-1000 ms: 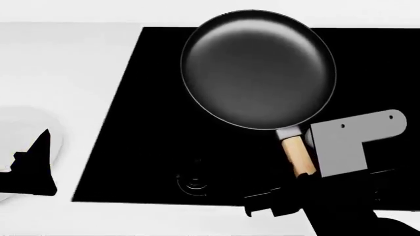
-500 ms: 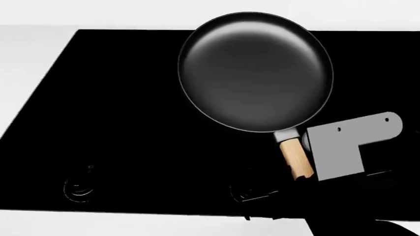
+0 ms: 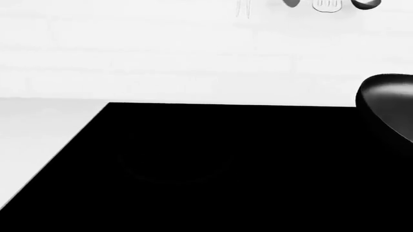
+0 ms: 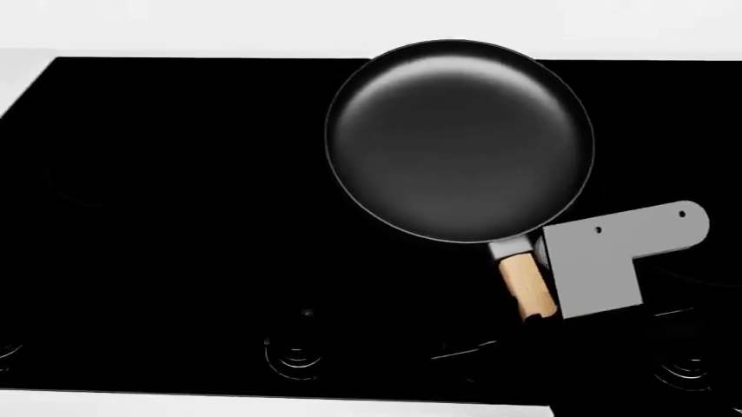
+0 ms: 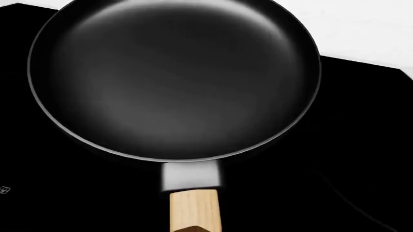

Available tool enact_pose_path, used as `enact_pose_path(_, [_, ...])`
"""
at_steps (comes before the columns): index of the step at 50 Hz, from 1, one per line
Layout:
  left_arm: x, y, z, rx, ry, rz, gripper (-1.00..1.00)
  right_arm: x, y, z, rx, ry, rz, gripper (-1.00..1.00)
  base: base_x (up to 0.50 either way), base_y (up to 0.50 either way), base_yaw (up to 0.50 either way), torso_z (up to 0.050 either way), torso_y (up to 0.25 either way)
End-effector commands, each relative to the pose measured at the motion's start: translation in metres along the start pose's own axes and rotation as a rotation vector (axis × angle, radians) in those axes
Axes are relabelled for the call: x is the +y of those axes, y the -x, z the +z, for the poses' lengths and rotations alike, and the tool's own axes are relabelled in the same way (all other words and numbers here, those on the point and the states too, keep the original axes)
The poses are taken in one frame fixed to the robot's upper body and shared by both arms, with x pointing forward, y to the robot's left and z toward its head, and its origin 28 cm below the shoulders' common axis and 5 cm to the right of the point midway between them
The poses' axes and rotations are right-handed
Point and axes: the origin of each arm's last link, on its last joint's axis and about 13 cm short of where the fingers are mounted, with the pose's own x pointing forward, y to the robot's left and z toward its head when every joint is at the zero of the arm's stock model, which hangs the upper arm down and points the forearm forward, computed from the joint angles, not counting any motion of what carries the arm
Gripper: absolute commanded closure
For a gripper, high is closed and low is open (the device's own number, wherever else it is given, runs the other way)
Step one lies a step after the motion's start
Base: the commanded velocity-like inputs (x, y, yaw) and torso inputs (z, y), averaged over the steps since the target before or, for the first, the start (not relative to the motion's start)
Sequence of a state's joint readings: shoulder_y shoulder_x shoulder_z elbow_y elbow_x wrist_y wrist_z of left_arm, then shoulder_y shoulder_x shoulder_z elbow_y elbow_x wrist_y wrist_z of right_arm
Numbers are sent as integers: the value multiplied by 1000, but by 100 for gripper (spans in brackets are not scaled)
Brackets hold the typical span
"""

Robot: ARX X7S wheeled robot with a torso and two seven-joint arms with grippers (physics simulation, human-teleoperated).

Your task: Pick up the pan and dump the vegetables in it onto the plate. Then return the pan to the stove.

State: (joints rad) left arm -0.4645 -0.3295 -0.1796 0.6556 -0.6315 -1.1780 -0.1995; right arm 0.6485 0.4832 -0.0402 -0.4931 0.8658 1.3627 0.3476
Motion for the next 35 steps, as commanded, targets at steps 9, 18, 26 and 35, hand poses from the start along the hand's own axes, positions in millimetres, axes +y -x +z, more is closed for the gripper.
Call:
enact_pose_path(9, [1, -3, 2, -12, 26, 12, -100, -41, -20, 57, -52, -92, -132, 100, 0, 0, 0, 1, 3])
enact_pose_path(18, [0, -4, 1, -12, 28, 12, -100, -60, -28, 59, -10, -126, -131, 100, 0, 0, 0, 1, 2])
enact_pose_path(26, [-2, -5, -1, -9, 29, 13, -100, -43, -40, 31, 49, -180, 26, 100, 0, 0, 0, 0, 1])
enact_pose_path(35, [2, -1, 2, -11, 28, 11, -100, -20, -56, 9, 92, -234, 233, 100, 0, 0, 0, 1, 3])
